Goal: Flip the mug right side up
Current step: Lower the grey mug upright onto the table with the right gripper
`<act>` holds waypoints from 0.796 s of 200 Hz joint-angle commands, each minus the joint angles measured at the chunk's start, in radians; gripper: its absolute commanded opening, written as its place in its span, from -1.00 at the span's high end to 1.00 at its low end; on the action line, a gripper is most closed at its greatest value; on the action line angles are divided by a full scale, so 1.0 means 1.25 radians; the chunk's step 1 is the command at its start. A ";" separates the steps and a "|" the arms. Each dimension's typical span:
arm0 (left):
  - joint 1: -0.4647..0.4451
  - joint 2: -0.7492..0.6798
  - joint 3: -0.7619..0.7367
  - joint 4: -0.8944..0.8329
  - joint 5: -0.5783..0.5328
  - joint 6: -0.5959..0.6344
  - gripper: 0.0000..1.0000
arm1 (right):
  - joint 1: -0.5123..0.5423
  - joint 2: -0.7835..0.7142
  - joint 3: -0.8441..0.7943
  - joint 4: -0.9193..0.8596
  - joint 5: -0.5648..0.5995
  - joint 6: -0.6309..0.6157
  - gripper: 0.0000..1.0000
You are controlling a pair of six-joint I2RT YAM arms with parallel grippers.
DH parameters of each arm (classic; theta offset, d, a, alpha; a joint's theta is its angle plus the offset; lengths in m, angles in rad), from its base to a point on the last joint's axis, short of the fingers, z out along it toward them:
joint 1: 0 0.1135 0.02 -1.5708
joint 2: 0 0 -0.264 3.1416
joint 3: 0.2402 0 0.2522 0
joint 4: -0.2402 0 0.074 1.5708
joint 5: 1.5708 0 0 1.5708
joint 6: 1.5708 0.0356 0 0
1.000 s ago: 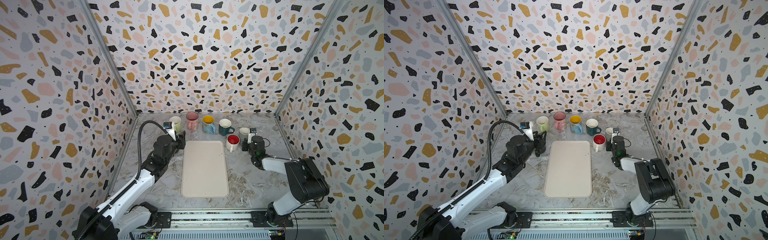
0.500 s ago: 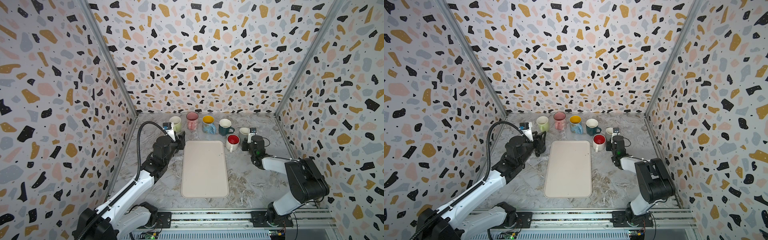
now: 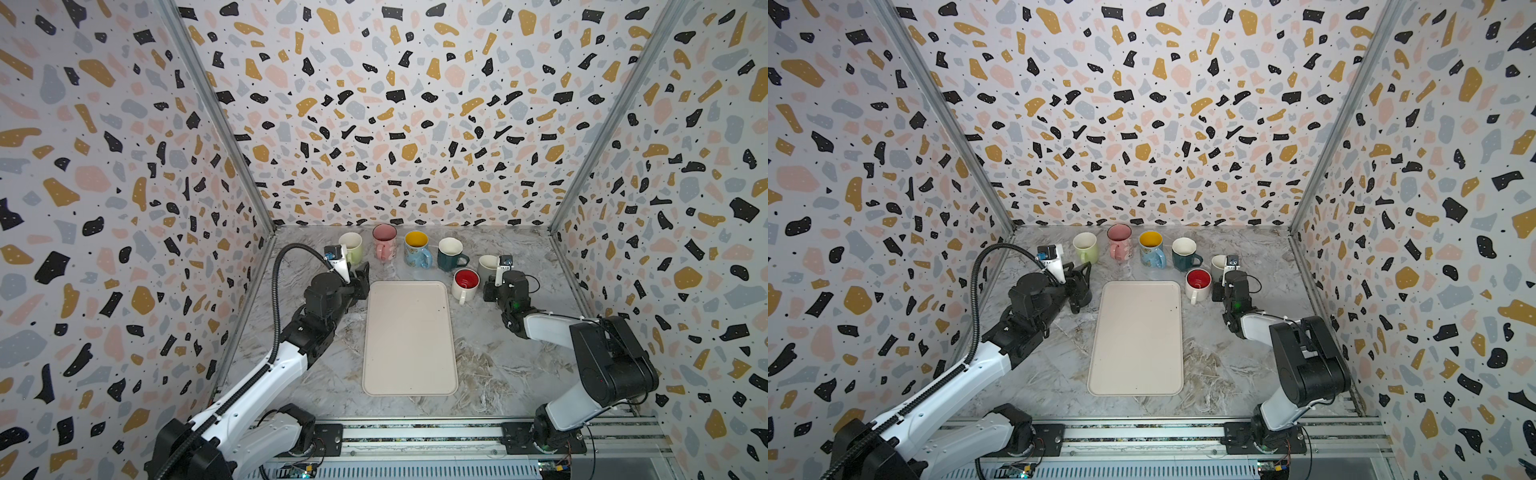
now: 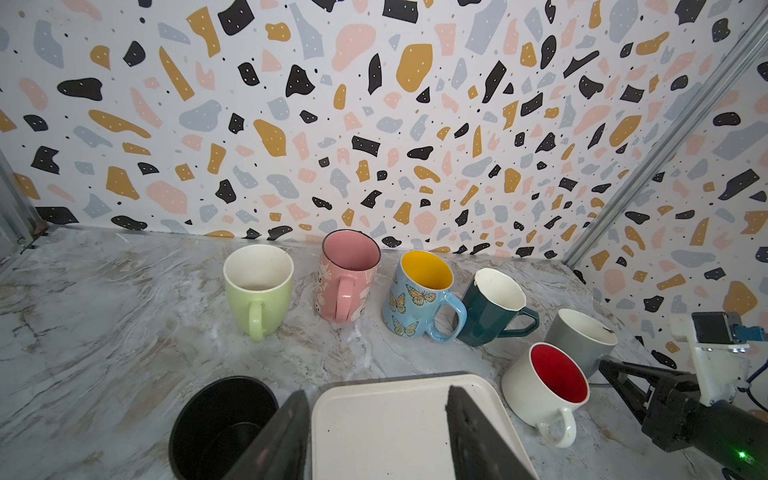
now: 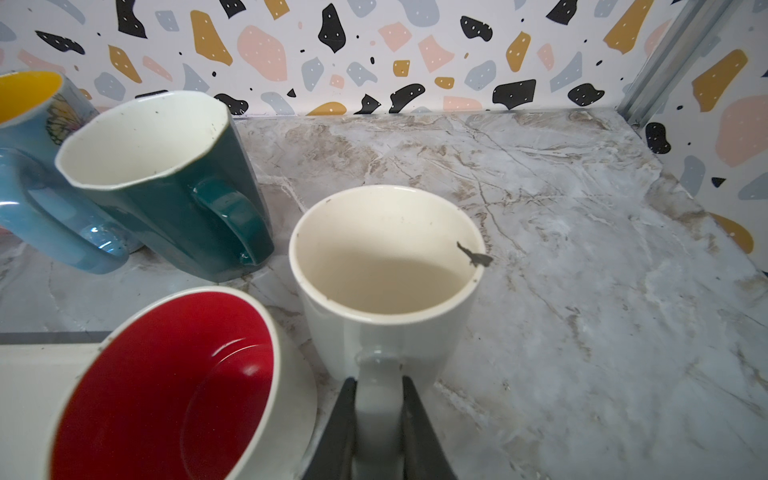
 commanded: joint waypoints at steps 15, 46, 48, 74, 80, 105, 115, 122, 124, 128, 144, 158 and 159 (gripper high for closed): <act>0.005 -0.014 -0.015 0.033 -0.010 0.009 -0.09 | 0.002 -0.028 0.033 0.000 0.020 0.004 0.61; 0.005 -0.016 -0.017 0.033 -0.010 0.010 -0.09 | 0.009 -0.036 0.028 -0.006 0.029 0.003 0.52; 0.005 -0.016 -0.017 0.033 -0.010 0.010 -0.09 | 0.008 -0.036 0.028 -0.006 0.029 0.003 0.51; 0.005 -0.017 -0.019 0.033 -0.010 0.010 -0.09 | 0.013 -0.039 0.027 -0.015 0.039 0.003 0.49; 0.004 -0.017 -0.020 0.033 -0.009 0.010 -0.09 | 0.013 -0.040 0.026 -0.016 0.040 0.003 0.49; 0.005 -0.017 -0.021 0.057 -0.010 0.011 -0.09 | 0.016 -0.044 0.026 -0.025 0.048 0.003 0.47; 0.005 -0.017 -0.022 0.057 -0.010 0.011 -0.09 | 0.017 -0.047 0.025 -0.030 0.051 0.004 0.47; 0.005 -0.017 -0.022 0.058 -0.009 0.011 -0.09 | 0.018 -0.048 0.024 -0.032 0.052 0.005 0.46; 0.005 -0.017 -0.023 0.058 -0.009 0.011 -0.09 | 0.017 -0.049 0.023 -0.034 0.052 0.005 0.46; 0.005 -0.016 -0.023 0.058 -0.009 0.010 -0.09 | 0.017 -0.050 0.022 -0.035 0.054 0.006 0.45; 0.005 -0.018 -0.026 0.059 -0.008 0.010 -0.09 | 0.019 -0.057 0.018 -0.042 0.058 0.009 0.44; 0.004 -0.020 -0.027 0.060 -0.008 0.010 -0.09 | 0.020 -0.064 0.012 -0.047 0.063 0.012 0.43; 0.004 -0.020 -0.027 0.061 -0.008 0.010 -0.09 | 0.020 -0.064 0.012 -0.047 0.064 0.012 0.43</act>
